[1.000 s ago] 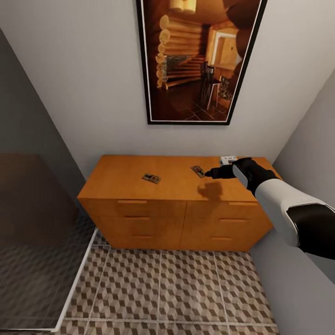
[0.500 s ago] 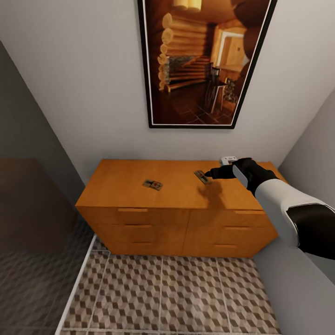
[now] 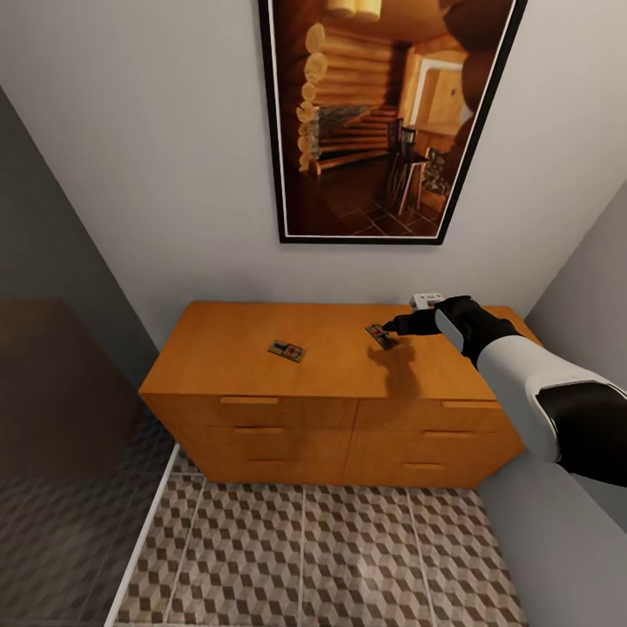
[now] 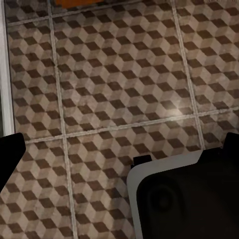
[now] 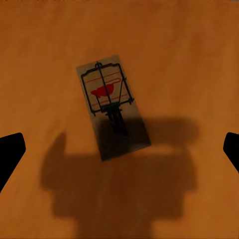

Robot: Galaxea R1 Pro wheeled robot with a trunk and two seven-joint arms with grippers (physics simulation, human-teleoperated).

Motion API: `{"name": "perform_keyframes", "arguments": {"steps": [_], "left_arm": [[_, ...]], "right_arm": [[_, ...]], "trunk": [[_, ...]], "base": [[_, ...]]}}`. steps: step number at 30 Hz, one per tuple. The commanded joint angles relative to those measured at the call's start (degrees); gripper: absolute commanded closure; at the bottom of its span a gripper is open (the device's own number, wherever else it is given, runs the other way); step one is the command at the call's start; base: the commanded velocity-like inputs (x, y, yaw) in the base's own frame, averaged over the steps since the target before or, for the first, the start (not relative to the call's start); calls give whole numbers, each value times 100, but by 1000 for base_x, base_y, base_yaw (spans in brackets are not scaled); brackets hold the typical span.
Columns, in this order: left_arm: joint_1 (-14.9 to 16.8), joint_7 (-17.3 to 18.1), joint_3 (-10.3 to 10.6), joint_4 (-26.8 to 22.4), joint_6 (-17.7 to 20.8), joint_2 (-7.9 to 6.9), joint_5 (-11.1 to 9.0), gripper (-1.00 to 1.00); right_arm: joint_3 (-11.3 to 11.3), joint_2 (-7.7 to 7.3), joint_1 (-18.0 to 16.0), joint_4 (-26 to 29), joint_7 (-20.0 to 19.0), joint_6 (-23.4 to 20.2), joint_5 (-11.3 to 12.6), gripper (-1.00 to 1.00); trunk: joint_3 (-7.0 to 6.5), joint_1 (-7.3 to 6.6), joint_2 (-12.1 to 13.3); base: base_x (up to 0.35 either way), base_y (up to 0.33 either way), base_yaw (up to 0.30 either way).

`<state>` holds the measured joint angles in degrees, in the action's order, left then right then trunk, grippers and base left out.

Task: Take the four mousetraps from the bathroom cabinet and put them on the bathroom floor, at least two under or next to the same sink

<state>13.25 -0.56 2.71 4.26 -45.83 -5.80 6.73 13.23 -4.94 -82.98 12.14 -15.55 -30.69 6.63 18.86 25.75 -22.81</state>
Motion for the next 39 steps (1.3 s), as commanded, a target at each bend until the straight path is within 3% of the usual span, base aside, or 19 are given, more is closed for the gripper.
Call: {"name": "perform_keyframes", "arguments": {"steps": [1, 39], "left_arm": [[11, -6, 25, 22, -33, 0, 4, -100], [11, -6, 25, 22, -38, 0, 4, -100]], "right_arm": [[48, -7, -3, 8, 0, -31, 58, -100], [48, -7, 1, 8, 0, -33, 58, -100]], "trunk": [[10, 3, -11], [41, 3, -11]], "base": [[7, 1, 0], [0, 0, 0]]}}
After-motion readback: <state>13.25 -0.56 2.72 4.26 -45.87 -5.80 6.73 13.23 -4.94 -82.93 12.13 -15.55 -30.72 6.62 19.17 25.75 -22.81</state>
